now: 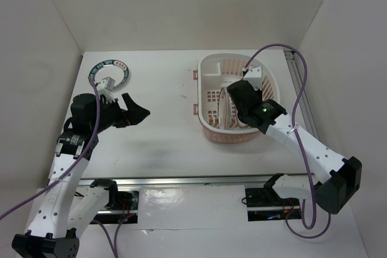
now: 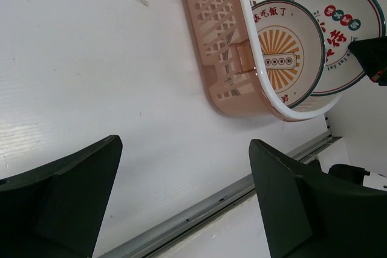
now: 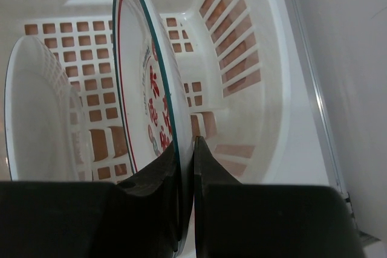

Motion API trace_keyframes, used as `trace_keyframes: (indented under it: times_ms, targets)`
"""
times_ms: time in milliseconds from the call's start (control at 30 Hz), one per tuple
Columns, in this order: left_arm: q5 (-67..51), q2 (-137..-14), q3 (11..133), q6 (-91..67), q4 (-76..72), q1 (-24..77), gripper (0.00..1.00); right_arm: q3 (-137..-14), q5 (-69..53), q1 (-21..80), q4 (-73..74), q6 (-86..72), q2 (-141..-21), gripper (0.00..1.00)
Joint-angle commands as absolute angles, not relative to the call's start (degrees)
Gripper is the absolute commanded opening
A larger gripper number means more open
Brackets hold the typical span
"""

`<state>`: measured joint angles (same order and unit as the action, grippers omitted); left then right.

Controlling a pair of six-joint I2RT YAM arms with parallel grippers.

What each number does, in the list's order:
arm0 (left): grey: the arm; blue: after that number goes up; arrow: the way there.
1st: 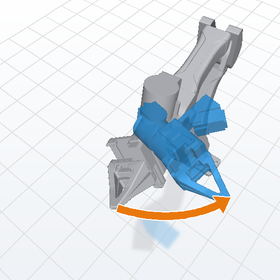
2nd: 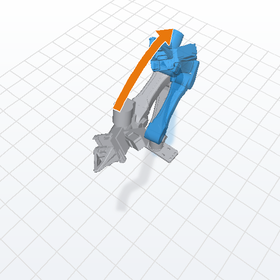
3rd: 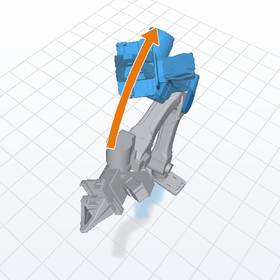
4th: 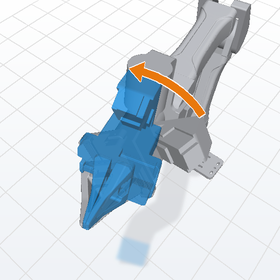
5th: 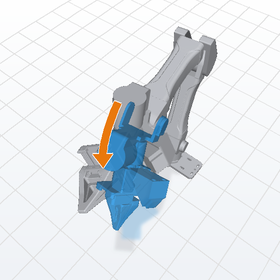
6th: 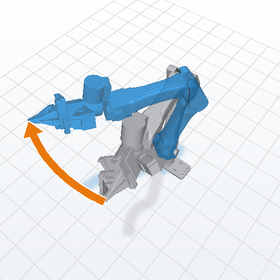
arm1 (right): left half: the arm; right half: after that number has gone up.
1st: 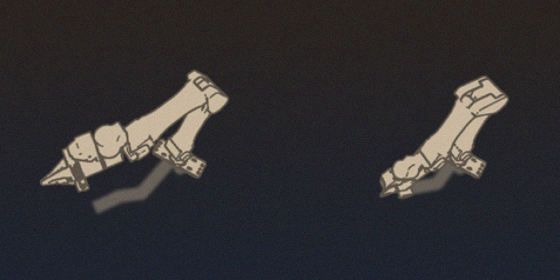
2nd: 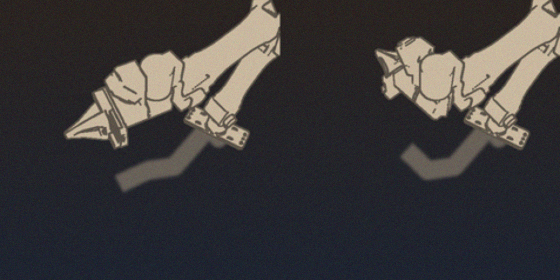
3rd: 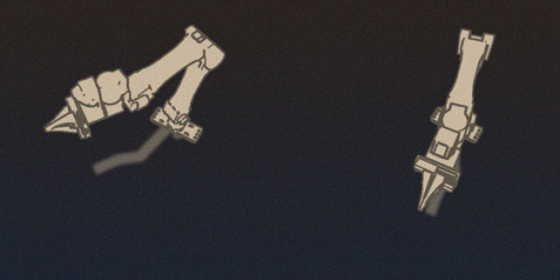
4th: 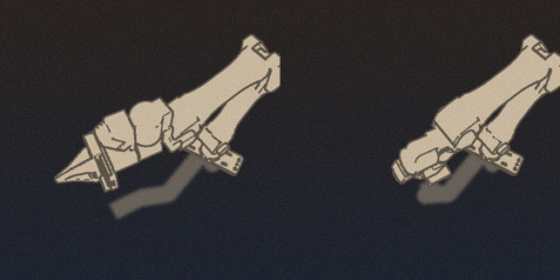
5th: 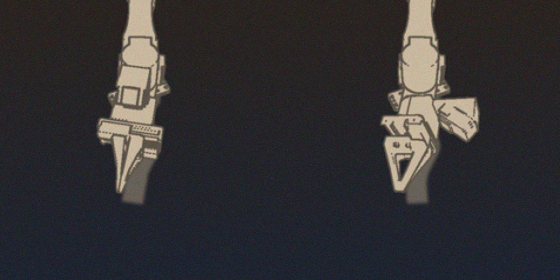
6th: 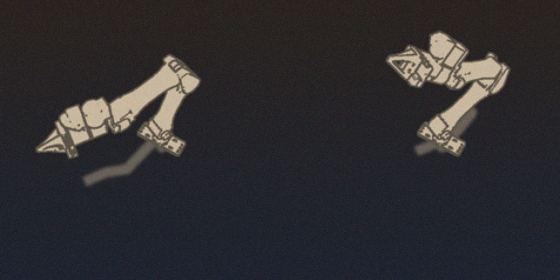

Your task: Load the plates into the dish rack

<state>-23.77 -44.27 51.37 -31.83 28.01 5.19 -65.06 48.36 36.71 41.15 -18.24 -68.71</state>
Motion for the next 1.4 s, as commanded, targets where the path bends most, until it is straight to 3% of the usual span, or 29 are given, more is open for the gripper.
trace_keyframes:
  times_ms: [0,600,767,833,933,1000,1100,1233,1300,1333,1367]
  targets:
    - [-23.0,-44.0,51.6,-30.7,27.3,5.4,1.00,-64.2,48.8,36.4,36.5,-21.3,-68.2,0.00]
    - [-21.4,-44.0,51.1,-30.2,27.9,5.4,1.00,-59.4,48.3,39.3,35.9,-25.9,-70.5,0.00]
    - [-20.9,-44.0,51.1,-30.1,27.9,5.4,1.00,-58.9,49.4,40.6,37.3,-28.0,-72.2,0.06]
    - [-20.9,-44.0,51.1,-30.1,27.9,5.4,1.00,-58.9,49.4,40.6,37.3,-28.6,-72.2,0.16]
    - [-20.9,-44.0,51.1,-30.1,27.9,5.4,1.00,-58.9,49.4,40.6,37.3,-29.2,-72.2,0.45]
    - [-20.4,-44.0,51.1,-30.1,27.9,5.4,1.00,-59.5,49.4,41.1,38.0,-30.5,-72.2,0.52]
    - [-20.4,-44.6,51.1,-30.1,27.9,5.4,1.00,-62.0,50.7,42.3,41.3,-32.7,-72.2,0.71]
    - [-19.1,-45.2,51.1,-30.7,27.9,5.4,1.00,-66.9,53.9,44.5,48.3,-36.4,-72.7,0.87]
    - [-17.5,-45.2,51.1,-31.6,28.4,5.4,1.00,-71.7,55.7,45.5,53.0,-39.0,-72.7,0.88]
    - [-15.1,-45.2,51.1,-33.6,28.9,5.4,1.00,-73.4,57.9,46.9,58.3,-42.2,-73.3,1.00]
    - [-13.7,-45.2,50.3,-35.0,28.9,5.4,1.00,-75.1,59.1,47.7,61.2,-44.2,-73.3,1.00]
